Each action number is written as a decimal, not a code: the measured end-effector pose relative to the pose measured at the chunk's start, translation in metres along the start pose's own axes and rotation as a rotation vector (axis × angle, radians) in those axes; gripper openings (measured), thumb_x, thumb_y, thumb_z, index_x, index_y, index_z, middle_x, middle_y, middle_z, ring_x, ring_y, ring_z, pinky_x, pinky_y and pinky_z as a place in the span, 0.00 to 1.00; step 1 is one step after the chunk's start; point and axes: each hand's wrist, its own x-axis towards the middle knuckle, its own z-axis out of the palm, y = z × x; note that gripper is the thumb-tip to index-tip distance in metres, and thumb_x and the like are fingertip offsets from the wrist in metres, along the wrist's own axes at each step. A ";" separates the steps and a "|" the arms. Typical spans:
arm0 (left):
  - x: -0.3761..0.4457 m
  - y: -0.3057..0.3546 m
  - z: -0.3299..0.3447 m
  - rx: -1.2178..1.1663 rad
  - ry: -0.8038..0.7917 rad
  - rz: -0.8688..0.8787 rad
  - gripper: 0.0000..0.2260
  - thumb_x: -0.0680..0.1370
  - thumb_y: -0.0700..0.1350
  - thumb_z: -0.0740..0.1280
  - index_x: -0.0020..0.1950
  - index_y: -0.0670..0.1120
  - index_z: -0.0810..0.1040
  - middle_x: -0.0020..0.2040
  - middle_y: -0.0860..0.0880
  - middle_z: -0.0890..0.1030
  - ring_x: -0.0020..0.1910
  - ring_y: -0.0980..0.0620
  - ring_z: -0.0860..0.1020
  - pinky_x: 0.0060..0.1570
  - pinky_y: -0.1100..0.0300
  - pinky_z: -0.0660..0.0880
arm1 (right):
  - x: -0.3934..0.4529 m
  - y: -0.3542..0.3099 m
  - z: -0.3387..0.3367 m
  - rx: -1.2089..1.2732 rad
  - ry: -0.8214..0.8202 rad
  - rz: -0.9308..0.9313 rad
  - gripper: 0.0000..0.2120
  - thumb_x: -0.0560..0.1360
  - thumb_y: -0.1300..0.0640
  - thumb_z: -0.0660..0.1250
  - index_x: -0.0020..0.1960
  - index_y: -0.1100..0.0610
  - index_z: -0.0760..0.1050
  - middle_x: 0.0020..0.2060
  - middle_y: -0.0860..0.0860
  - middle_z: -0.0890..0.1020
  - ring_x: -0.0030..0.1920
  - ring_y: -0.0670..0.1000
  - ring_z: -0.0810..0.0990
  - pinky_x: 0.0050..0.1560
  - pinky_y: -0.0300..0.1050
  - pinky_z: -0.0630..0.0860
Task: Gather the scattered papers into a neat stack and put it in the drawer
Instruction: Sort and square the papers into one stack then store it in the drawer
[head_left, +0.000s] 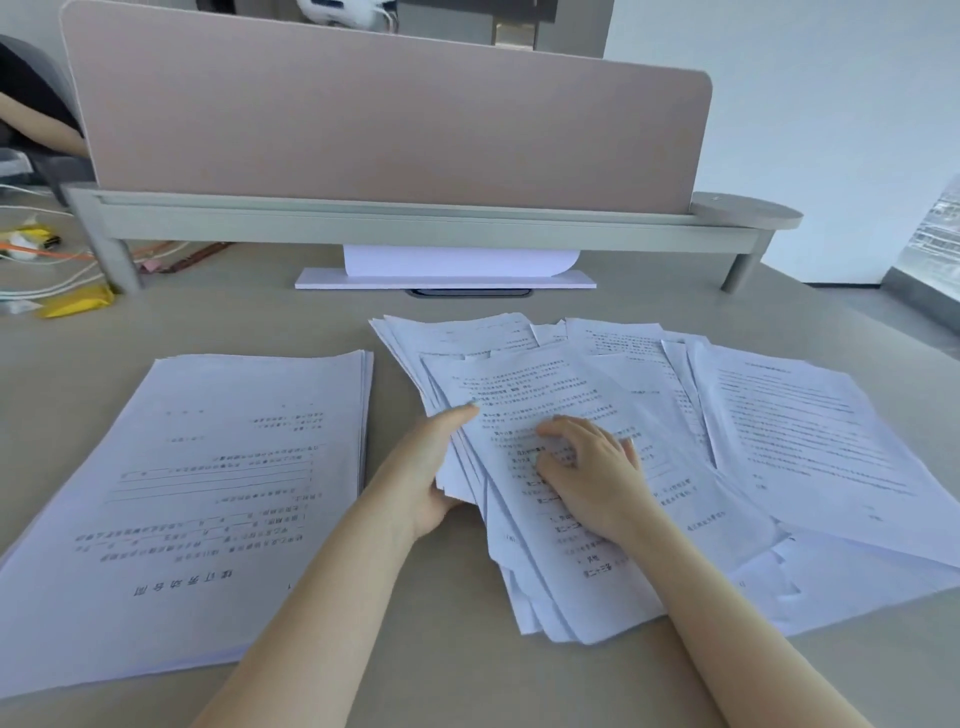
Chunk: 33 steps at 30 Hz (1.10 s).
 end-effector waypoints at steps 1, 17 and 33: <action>0.001 -0.003 0.003 0.099 0.075 0.012 0.14 0.76 0.47 0.66 0.60 0.46 0.75 0.49 0.50 0.81 0.45 0.52 0.79 0.44 0.55 0.72 | -0.001 -0.002 0.001 0.005 -0.010 -0.010 0.19 0.77 0.50 0.57 0.68 0.46 0.67 0.71 0.42 0.65 0.74 0.46 0.58 0.74 0.51 0.43; -0.001 0.005 -0.007 0.441 0.235 0.214 0.08 0.75 0.37 0.61 0.50 0.44 0.78 0.48 0.42 0.82 0.44 0.43 0.81 0.42 0.52 0.77 | 0.007 0.024 -0.027 0.352 0.307 0.105 0.19 0.79 0.47 0.55 0.68 0.49 0.68 0.72 0.47 0.66 0.72 0.49 0.64 0.71 0.49 0.59; -0.017 0.030 -0.075 0.220 0.272 0.190 0.10 0.74 0.33 0.65 0.52 0.44 0.76 0.48 0.44 0.80 0.51 0.43 0.77 0.54 0.51 0.72 | 0.004 0.107 -0.061 -0.287 0.149 0.344 0.23 0.79 0.47 0.49 0.73 0.48 0.60 0.74 0.45 0.63 0.74 0.49 0.58 0.72 0.56 0.51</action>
